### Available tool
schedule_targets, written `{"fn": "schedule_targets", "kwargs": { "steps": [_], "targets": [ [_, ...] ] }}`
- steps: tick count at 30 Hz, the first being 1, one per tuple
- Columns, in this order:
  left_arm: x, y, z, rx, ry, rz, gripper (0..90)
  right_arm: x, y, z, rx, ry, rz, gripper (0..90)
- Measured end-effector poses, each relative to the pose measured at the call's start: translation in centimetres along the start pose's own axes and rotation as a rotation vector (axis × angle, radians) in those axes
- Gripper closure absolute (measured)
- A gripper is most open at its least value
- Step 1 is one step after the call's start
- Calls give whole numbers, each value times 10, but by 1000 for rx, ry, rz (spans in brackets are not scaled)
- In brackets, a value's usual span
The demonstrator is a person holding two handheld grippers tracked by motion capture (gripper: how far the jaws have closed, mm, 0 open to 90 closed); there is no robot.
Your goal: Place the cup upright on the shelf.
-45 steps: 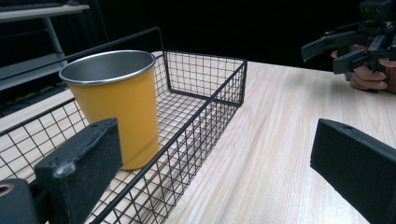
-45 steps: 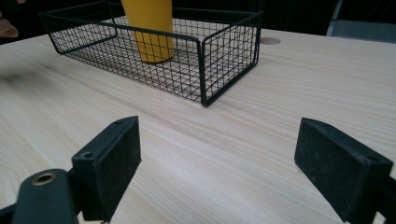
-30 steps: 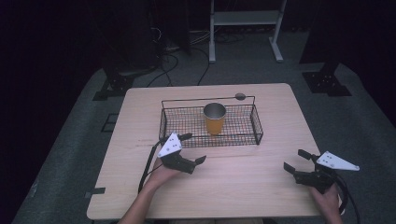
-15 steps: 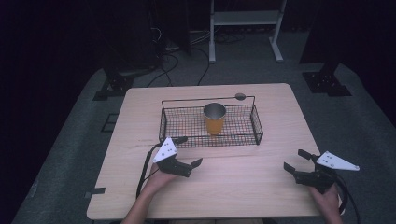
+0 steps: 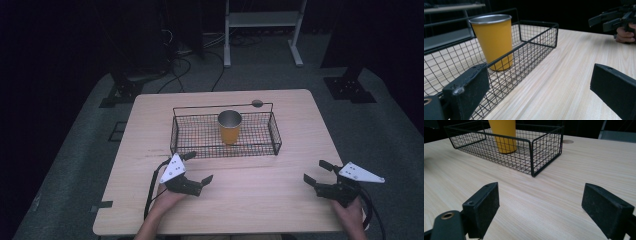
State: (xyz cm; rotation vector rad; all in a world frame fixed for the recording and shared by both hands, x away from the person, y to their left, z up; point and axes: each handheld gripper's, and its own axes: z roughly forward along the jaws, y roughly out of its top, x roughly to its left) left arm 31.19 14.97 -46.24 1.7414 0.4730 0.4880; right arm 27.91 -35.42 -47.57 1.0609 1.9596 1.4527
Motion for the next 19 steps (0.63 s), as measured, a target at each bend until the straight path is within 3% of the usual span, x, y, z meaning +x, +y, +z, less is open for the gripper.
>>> {"fn": "schedule_targets", "kwargs": {
  "steps": [8, 19],
  "targets": [
    [-6, -6, -10, -29, 23, -18, 14, 0, 0, 0, 0, 0, 0, 135],
    [-14, -9, -14, -35, 27, -2, 15, -1, 0, -1, -7, 5, 1, 135]
  ]
}}
